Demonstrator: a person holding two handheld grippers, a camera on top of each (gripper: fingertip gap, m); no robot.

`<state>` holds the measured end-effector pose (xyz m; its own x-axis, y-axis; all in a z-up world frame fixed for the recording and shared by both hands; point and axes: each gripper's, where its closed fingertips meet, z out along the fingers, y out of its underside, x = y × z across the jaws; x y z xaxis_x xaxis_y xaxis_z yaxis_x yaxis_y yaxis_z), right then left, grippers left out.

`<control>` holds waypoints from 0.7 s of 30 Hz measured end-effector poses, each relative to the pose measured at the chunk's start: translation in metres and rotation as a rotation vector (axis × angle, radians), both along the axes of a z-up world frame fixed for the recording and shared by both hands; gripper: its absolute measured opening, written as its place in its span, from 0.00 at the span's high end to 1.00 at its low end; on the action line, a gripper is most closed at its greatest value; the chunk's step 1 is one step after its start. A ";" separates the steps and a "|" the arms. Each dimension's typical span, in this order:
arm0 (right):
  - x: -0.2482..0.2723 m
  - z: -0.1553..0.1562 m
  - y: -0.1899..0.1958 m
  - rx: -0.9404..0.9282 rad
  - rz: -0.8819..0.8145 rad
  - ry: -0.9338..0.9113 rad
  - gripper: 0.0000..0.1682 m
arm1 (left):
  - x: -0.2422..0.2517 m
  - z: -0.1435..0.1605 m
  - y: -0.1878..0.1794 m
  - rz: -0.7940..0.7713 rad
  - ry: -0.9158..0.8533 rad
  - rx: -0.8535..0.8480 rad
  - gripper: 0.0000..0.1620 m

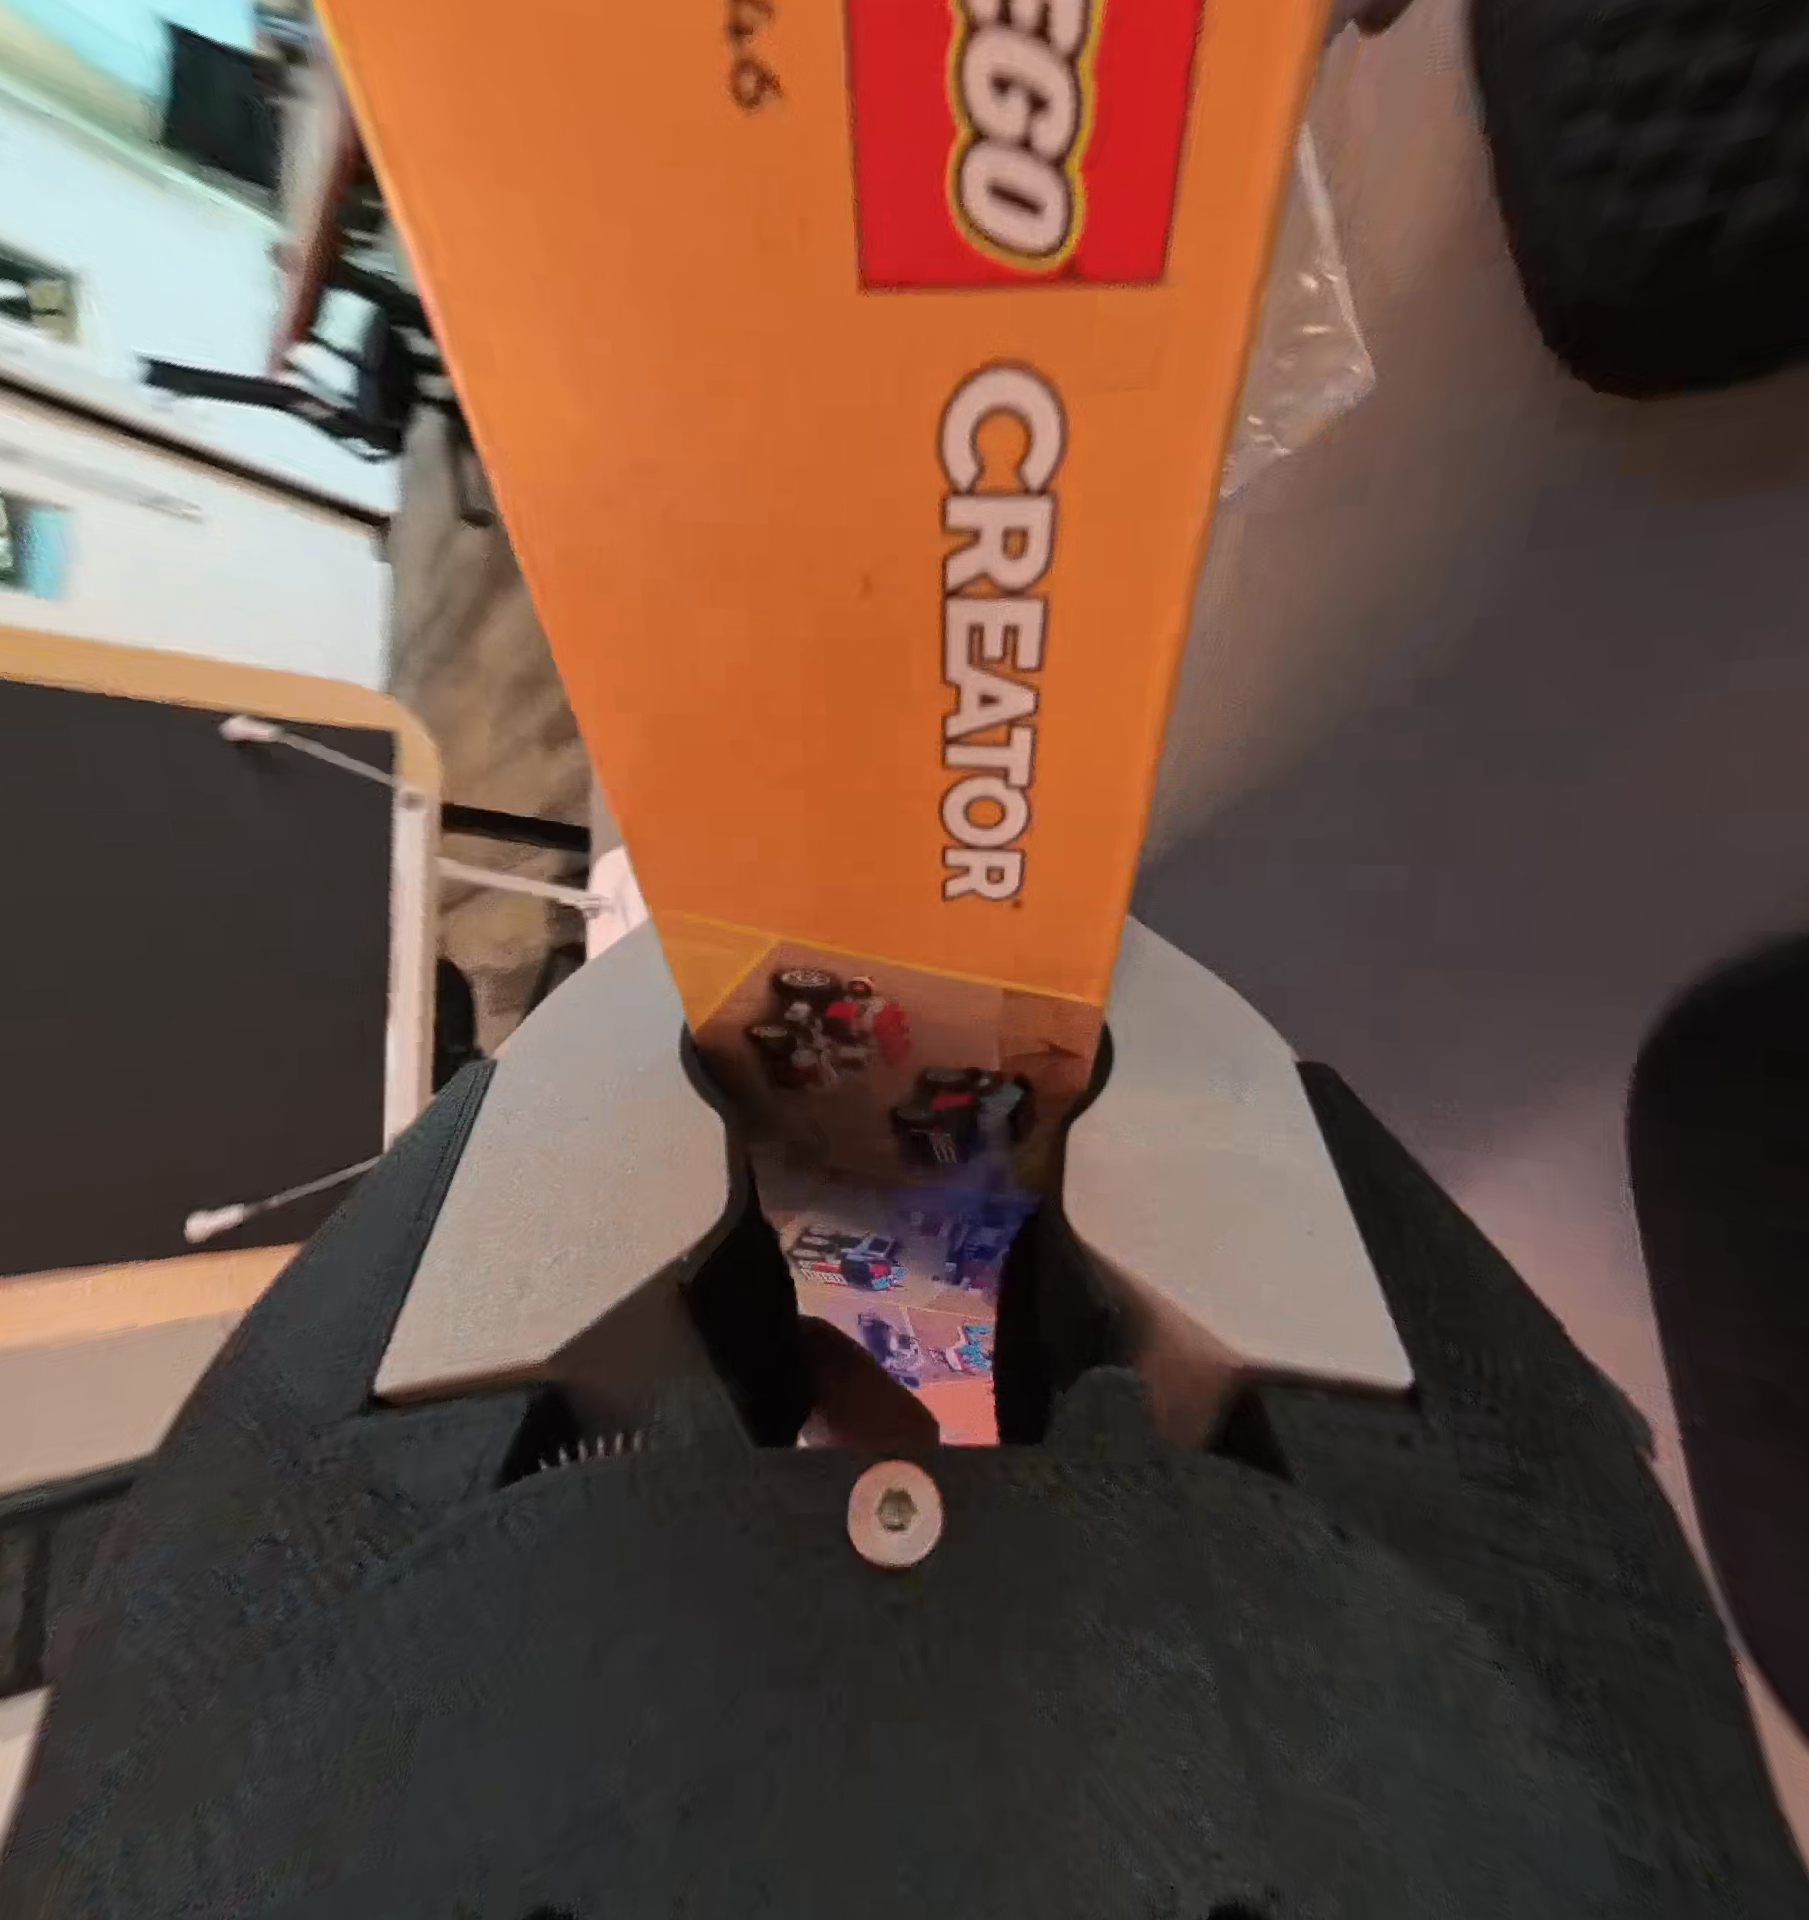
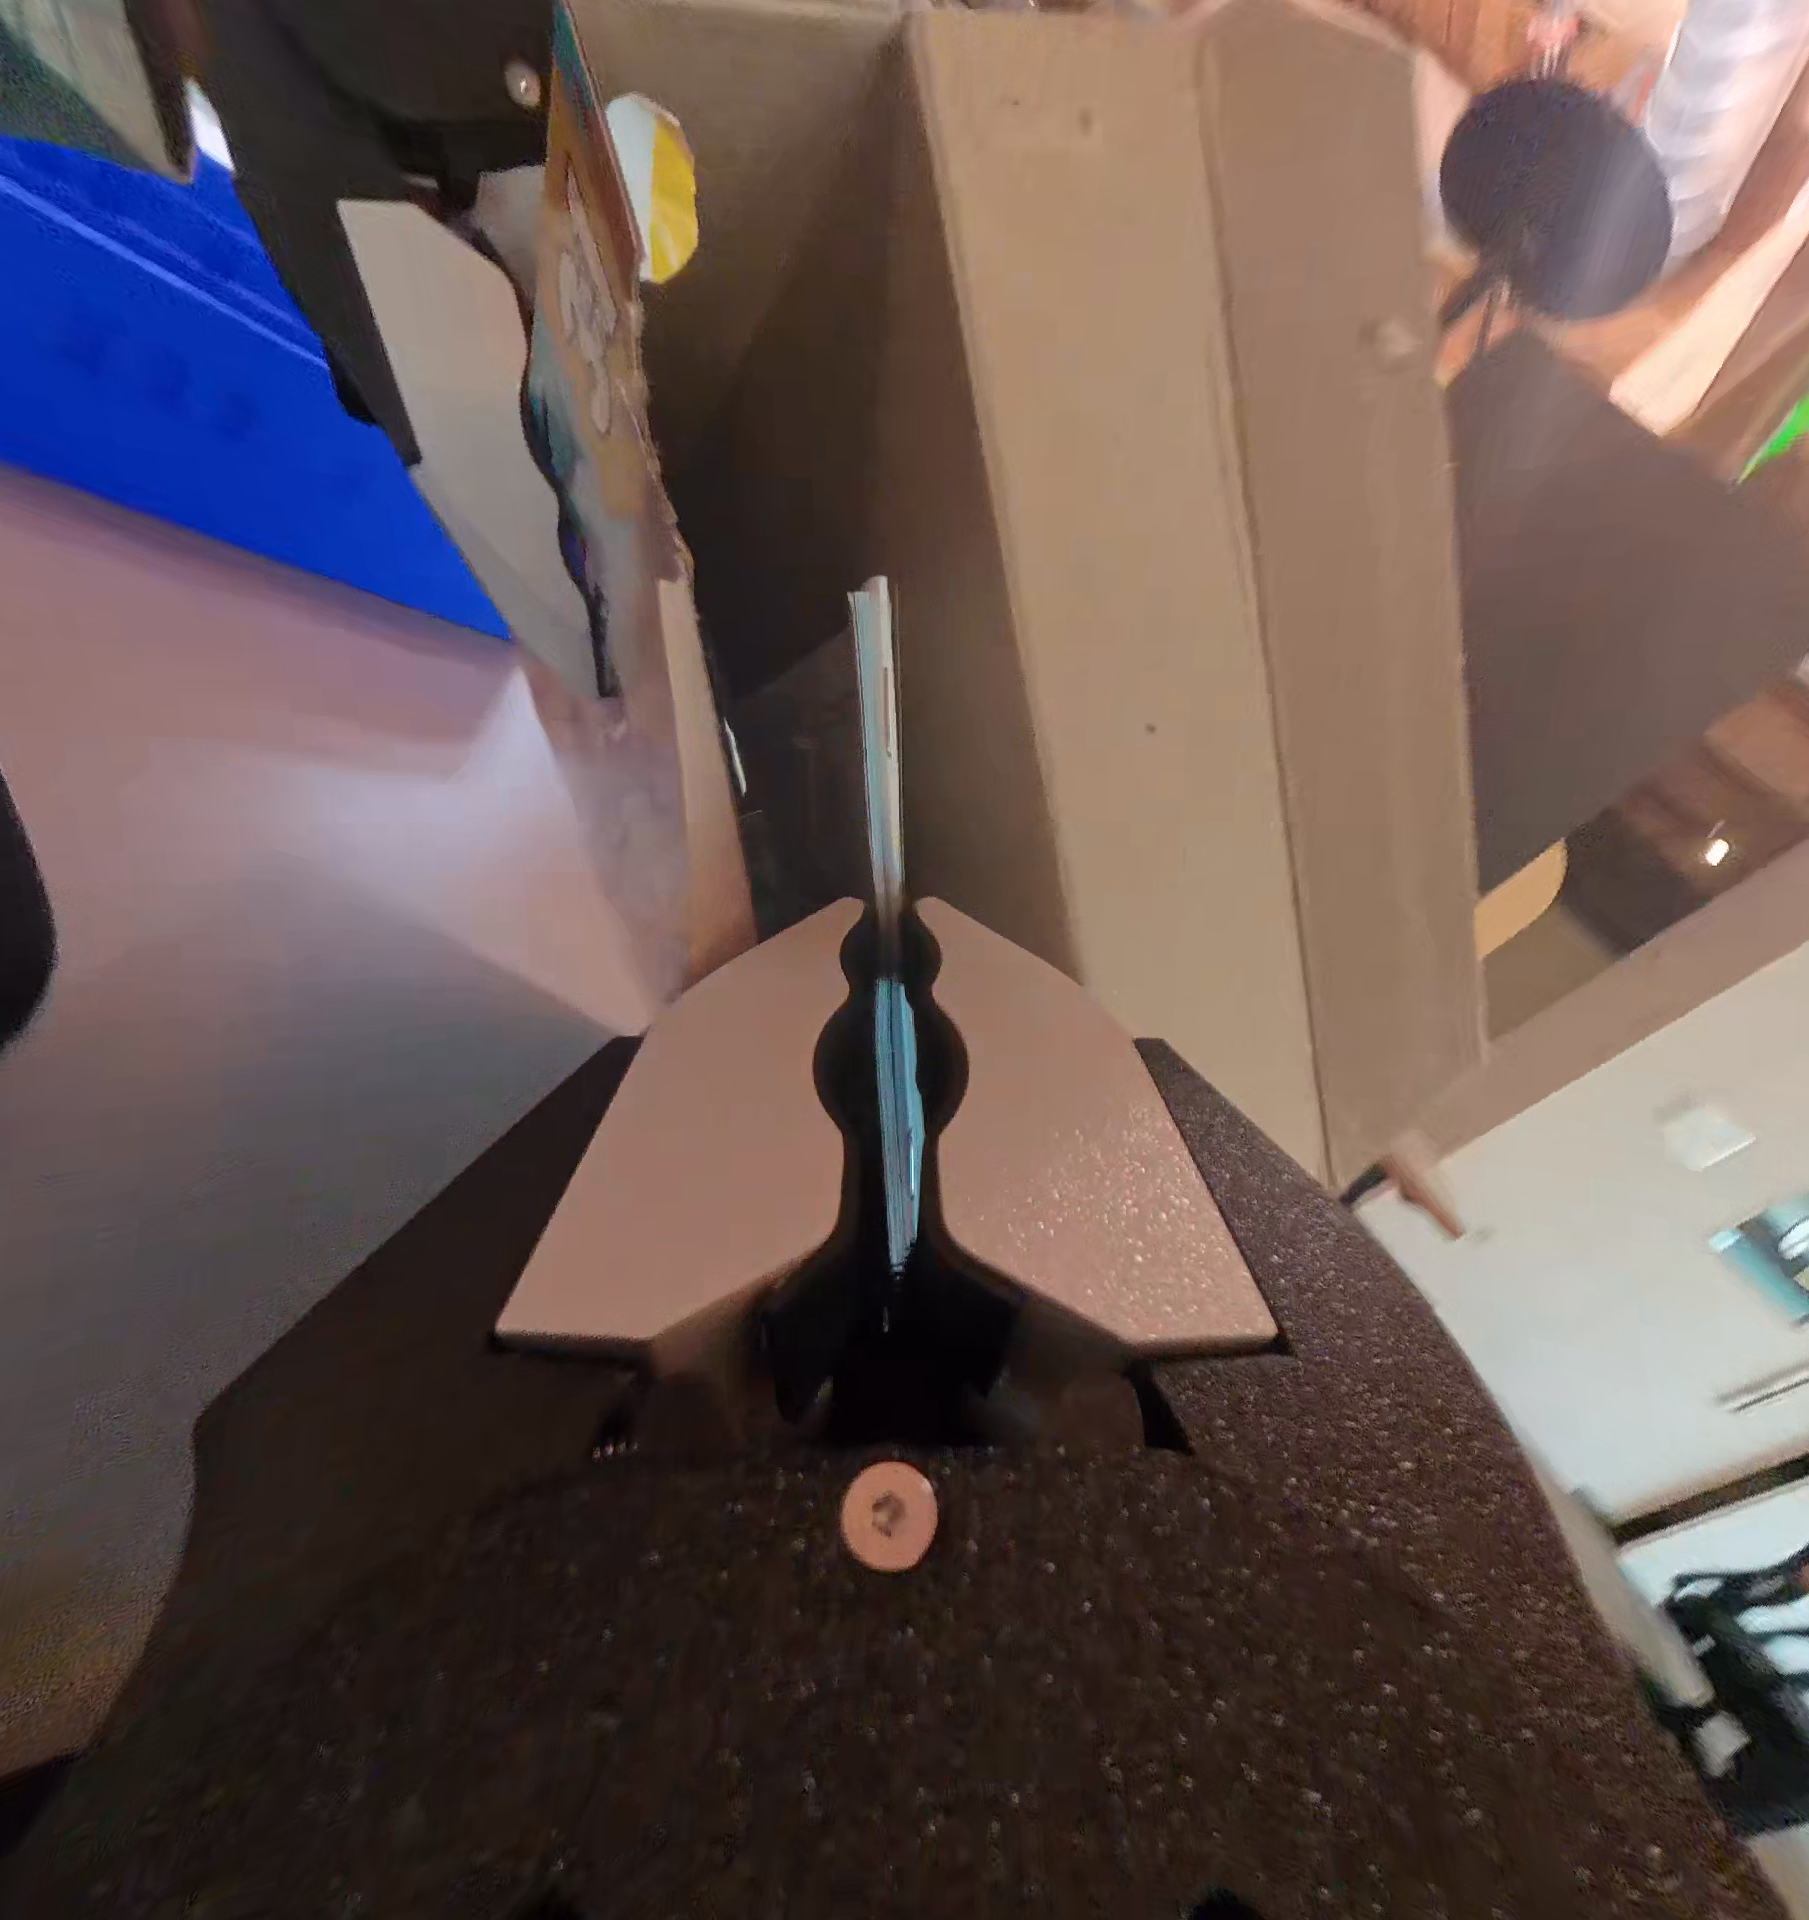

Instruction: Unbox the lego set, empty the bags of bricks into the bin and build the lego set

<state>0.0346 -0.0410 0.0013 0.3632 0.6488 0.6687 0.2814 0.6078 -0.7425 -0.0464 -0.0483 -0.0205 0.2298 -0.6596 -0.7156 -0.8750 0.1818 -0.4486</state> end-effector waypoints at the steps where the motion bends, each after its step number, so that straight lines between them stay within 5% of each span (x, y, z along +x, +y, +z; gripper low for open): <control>1: -0.002 0.002 0.000 0.049 0.010 -0.019 0.97 | -0.003 -0.003 0.000 0.026 -0.047 0.040 0.63; 10: -0.041 0.003 -0.015 0.358 0.172 -0.216 0.95 | -0.036 -0.033 -0.019 0.211 -0.296 0.282 0.62; 21: -0.035 -0.010 -0.049 0.434 0.259 -0.360 0.97 | -0.055 -0.049 -0.028 0.265 -0.343 0.360 0.62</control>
